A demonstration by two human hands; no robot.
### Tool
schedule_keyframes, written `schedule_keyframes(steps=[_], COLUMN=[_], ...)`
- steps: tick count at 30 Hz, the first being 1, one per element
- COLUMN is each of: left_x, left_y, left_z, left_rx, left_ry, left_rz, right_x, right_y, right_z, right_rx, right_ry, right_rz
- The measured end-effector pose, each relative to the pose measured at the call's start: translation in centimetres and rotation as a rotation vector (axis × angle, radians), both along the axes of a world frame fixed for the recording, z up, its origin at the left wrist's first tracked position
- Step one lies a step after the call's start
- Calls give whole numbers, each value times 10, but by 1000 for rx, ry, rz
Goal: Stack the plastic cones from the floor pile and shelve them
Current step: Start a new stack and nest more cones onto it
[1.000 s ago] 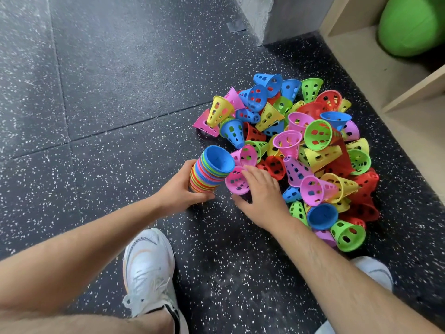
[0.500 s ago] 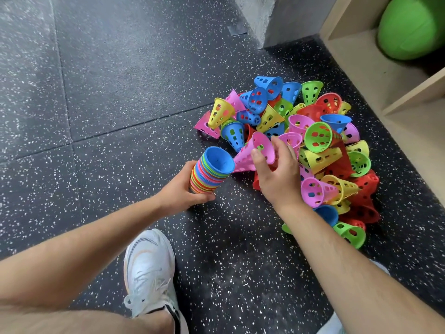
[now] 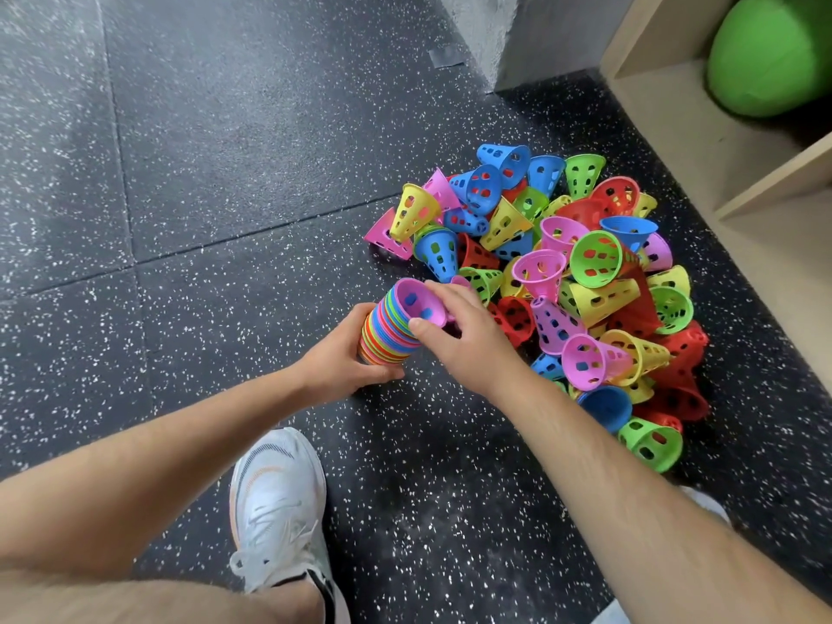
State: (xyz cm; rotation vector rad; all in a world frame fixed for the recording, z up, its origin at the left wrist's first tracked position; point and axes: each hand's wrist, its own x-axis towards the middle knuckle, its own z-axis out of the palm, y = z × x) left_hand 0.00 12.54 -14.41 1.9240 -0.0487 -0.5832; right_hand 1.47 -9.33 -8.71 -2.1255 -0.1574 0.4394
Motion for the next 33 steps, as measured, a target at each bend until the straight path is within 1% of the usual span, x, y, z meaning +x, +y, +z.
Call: schedule_keyframes(steps=[2, 4, 7, 9, 13, 23, 25, 27, 30, 33], left_x=[1, 1, 1, 1, 0, -1, 0, 1, 2, 2], left_y=[0, 1, 2, 2, 3, 7, 6, 6, 5, 5], left_z=[-1, -1, 0, 1, 4, 2, 3, 4, 2, 2], left_rx=[-10, -12, -12, -15, -8, -14, -16, -14, -12, -7], left_ry=[7, 7, 17, 18, 13, 14, 15, 16, 10, 6], left_rz=[10, 17, 24, 28, 35, 48, 43, 43, 40, 30], right_x=[4, 6, 8, 9, 11, 18, 16, 14, 12, 12], right_y=[-2, -6, -15, -21, -25, -17, -18, -18, -18, -20], right_z=[0, 0, -5, -13, -27, -42, -41, -38, -31, -22], right_rx=[17, 30, -105, -218, -377, -476, -468, -418, -284, -220], right_ry=[-11, -61, -138, -148, -130, -76, -112, -171, -260, -356], right_rz=[-13, -98, -272, -311, -230, -175, -148, -157, -269, -360])
